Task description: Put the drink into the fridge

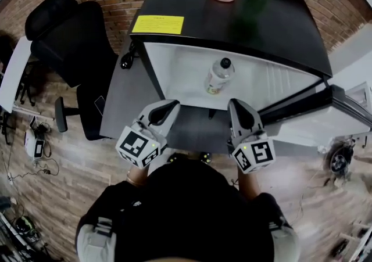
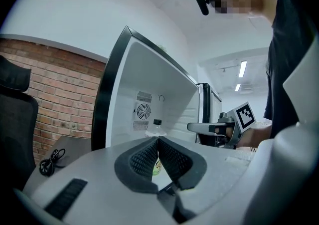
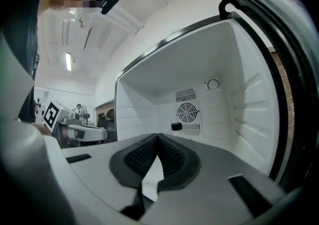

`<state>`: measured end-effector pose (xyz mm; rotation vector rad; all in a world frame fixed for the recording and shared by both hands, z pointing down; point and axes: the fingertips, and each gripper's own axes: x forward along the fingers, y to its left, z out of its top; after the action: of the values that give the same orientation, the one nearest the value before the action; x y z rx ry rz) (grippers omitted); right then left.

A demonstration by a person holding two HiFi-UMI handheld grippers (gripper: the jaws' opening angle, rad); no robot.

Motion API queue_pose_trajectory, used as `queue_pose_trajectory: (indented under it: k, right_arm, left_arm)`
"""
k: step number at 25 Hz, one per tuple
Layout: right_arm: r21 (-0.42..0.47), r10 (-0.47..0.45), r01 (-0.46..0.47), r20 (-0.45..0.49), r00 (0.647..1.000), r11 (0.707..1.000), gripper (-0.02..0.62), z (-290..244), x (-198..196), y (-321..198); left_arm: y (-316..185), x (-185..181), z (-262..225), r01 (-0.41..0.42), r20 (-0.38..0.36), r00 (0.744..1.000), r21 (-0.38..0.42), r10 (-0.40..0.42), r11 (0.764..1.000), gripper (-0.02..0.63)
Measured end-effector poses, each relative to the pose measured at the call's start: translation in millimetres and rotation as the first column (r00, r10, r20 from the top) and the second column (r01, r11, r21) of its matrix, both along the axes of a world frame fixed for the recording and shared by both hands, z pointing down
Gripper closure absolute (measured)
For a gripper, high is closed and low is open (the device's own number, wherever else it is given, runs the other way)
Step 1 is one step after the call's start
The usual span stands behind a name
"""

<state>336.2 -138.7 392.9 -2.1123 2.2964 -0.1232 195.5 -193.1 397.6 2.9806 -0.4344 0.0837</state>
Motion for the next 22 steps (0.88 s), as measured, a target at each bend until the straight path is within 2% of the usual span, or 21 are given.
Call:
queue_pose_trajectory:
  k: [12,22]
  right_arm:
    - [-0.025,0.049,-0.049,-0.010,0.999,0.998,0.597,5,11,15]
    - [-0.021,0.041,-0.041,-0.009,0.999,0.999,0.597,2,10,12]
  left_arm:
    - [3,9,8,-0.029,0.002,1.000,-0.015,0.029,0.999,0.609]
    - [2,3,6,-0.015,0.009,1.000,-0.017,0.015,1.000,0.609]
